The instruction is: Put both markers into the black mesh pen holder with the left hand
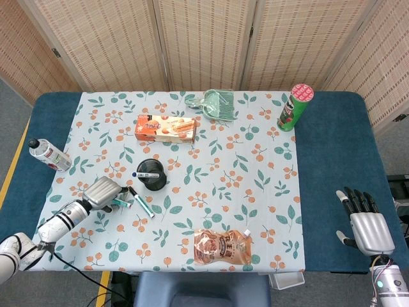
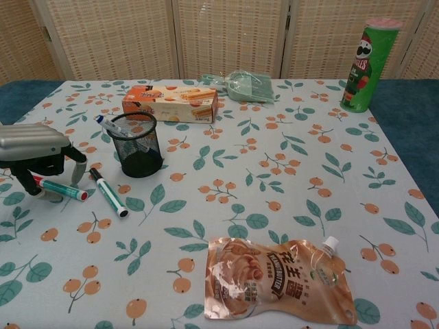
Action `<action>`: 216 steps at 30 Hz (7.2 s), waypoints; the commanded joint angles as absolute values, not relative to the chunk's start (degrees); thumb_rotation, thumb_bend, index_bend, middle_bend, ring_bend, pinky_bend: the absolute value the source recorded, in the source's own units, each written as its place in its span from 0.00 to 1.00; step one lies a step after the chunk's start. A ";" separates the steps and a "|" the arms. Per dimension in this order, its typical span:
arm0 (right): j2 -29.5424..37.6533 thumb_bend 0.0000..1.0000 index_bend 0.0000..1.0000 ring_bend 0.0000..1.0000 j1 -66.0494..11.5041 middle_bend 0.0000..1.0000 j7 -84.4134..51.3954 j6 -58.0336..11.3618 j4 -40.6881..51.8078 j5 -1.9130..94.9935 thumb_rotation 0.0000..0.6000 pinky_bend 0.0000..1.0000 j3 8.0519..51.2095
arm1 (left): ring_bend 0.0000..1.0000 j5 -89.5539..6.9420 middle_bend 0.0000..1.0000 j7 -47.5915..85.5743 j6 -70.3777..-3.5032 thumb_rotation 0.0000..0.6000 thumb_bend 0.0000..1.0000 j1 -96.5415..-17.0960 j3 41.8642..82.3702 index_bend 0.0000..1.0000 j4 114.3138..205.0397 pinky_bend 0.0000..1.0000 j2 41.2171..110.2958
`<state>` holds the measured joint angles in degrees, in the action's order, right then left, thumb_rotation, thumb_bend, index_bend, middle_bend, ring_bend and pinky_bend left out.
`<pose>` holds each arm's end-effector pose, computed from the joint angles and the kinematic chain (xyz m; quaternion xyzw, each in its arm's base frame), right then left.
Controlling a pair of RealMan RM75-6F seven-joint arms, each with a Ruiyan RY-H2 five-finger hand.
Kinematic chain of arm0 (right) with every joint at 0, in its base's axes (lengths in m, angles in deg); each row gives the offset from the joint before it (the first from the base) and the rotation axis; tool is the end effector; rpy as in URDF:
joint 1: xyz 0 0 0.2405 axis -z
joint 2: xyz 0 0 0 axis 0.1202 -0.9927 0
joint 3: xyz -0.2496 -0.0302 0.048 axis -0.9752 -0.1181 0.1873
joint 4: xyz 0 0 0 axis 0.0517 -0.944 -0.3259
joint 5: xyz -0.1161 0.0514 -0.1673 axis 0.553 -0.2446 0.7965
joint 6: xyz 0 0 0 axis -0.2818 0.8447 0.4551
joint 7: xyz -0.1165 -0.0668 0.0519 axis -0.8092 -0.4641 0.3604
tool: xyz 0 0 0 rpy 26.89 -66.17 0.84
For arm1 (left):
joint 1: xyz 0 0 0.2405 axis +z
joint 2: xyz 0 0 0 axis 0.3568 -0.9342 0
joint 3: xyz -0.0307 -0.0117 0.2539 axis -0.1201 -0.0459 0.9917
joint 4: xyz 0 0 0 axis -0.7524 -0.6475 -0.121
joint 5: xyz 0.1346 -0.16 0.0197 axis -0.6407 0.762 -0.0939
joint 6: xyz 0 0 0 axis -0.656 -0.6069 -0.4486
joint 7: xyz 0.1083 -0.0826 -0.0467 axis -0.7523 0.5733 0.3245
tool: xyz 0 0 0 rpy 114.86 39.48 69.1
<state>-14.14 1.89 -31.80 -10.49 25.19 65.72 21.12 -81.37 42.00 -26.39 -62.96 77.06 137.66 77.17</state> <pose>-0.3213 -0.1749 0.1326 0.6469 -0.3877 0.2723 0.5976 -0.2761 0.3633 0.0281 -0.8546 -0.2805 -0.2605 0.3508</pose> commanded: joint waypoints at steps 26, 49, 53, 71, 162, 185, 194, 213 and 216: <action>-13.85 0.21 0.10 0.00 1.59 0.00 -31.64 -9.36 24.64 66.14 1.00 0.02 20.78 | 0.93 -80.45 1.00 44.68 -30.05 1.00 0.36 -64.06 79.44 0.66 135.05 0.96 78.59; -15.83 0.21 0.10 0.00 0.94 0.00 -25.88 -9.92 24.02 68.37 1.00 0.02 20.02 | 0.93 -53.41 1.00 67.18 -28.26 1.00 0.36 -62.74 61.24 0.62 188.75 0.95 44.51; -16.03 0.21 0.10 0.00 1.02 0.00 -25.15 -9.74 23.90 68.42 1.00 0.02 20.01 | 0.93 -49.53 1.00 68.52 -24.22 1.00 0.36 -65.17 58.31 0.62 187.98 0.95 47.72; -17.36 0.21 0.10 0.00 0.82 0.00 -21.60 -10.79 23.29 69.19 1.00 0.02 19.11 | 0.93 -51.74 1.00 82.16 -16.06 1.00 0.36 -71.61 52.45 0.63 162.06 0.94 72.97; -15.68 0.21 0.12 0.00 -0.84 0.00 -26.86 -14.94 24.21 70.44 1.00 0.02 17.08 | 0.83 -91.65 0.93 48.05 -42.61 1.00 0.26 -63.27 78.30 0.40 141.09 0.90 74.79; -17.11 0.21 0.12 0.00 -0.80 0.00 -23.43 -13.52 23.80 71.48 1.00 0.02 16.89 | 0.85 -90.19 0.94 53.65 -37.78 1.00 0.40 -68.48 82.26 0.47 127.92 0.90 85.32; -17.46 0.21 0.12 0.00 -0.65 0.00 -22.57 -12.93 23.76 72.31 1.00 0.02 16.60 | 0.85 -89.54 0.94 54.22 -37.80 1.00 0.40 -68.21 83.90 0.47 125.49 0.90 86.76; -17.39 0.21 0.12 0.00 -0.58 0.00 -22.43 -12.45 23.60 72.48 1.00 0.02 16.68 | 0.85 -87.83 0.96 56.86 -40.19 1.00 0.40 -66.82 85.08 0.63 120.90 0.90 90.07; -17.37 0.21 0.12 0.00 -0.66 0.00 -22.38 -12.56 23.55 72.53 1.00 0.02 16.67 | 0.85 -86.66 0.96 56.88 -42.63 1.00 0.40 -66.39 83.87 0.64 123.32 0.90 88.31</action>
<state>-17.37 -0.66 -22.38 -12.55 23.55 72.53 16.67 -87.40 56.79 -41.47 -66.69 84.60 121.88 89.35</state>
